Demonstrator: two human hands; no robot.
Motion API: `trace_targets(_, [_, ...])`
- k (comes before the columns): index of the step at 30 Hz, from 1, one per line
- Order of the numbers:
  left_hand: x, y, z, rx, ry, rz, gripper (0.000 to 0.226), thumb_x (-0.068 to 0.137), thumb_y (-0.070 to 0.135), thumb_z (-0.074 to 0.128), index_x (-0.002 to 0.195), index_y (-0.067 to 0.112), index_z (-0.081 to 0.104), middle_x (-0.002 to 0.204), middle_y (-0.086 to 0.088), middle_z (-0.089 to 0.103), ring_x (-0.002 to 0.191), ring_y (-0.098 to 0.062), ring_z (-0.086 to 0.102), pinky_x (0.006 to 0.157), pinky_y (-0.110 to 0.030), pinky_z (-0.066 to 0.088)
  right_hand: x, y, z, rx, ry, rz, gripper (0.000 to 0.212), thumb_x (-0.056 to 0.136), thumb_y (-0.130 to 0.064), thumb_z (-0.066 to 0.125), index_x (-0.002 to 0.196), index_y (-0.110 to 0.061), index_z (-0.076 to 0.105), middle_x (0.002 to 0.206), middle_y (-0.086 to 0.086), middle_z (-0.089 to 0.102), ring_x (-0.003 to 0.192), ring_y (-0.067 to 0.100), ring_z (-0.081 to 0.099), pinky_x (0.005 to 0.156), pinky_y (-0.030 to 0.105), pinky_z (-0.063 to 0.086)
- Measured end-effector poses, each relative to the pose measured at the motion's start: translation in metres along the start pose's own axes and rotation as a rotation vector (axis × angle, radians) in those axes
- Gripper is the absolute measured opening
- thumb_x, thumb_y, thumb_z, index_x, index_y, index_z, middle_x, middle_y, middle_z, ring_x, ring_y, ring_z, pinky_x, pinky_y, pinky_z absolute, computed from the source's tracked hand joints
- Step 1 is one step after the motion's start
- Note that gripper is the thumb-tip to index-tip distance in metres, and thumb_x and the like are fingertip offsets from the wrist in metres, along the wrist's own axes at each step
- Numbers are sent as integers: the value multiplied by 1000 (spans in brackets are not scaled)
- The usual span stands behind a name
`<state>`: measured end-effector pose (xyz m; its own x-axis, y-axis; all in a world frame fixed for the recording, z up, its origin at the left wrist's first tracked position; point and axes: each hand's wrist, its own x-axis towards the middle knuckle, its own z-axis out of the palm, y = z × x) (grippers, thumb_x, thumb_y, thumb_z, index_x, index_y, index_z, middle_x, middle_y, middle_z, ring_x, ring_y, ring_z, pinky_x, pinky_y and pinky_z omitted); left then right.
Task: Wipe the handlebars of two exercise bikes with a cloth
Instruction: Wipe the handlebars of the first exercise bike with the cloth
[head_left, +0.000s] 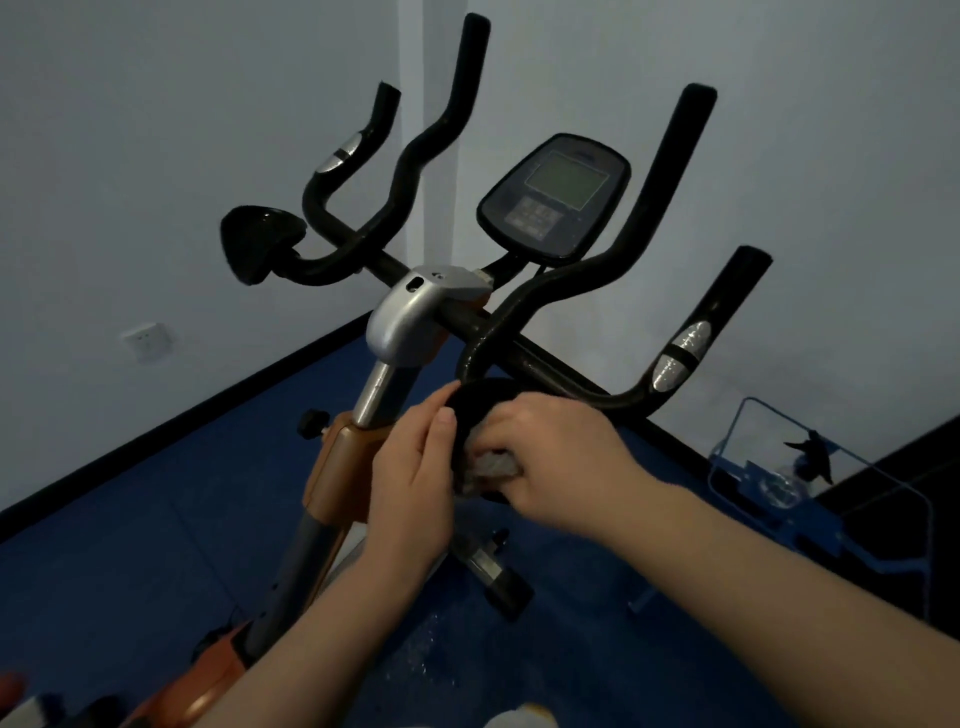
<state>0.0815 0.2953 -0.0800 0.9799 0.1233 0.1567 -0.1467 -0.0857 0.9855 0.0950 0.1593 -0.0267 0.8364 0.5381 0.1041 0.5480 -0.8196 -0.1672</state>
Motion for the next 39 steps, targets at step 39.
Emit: trace_targets(39, [31, 9, 55, 568, 287, 285, 23, 88, 20, 56, 109, 25, 63, 110, 11, 64, 107, -5, 55, 91, -22, 42, -18, 91, -9, 187, 196, 125, 40, 85, -51, 50, 110, -25, 69, 100, -10, 61, 97, 8, 49, 84, 20, 41])
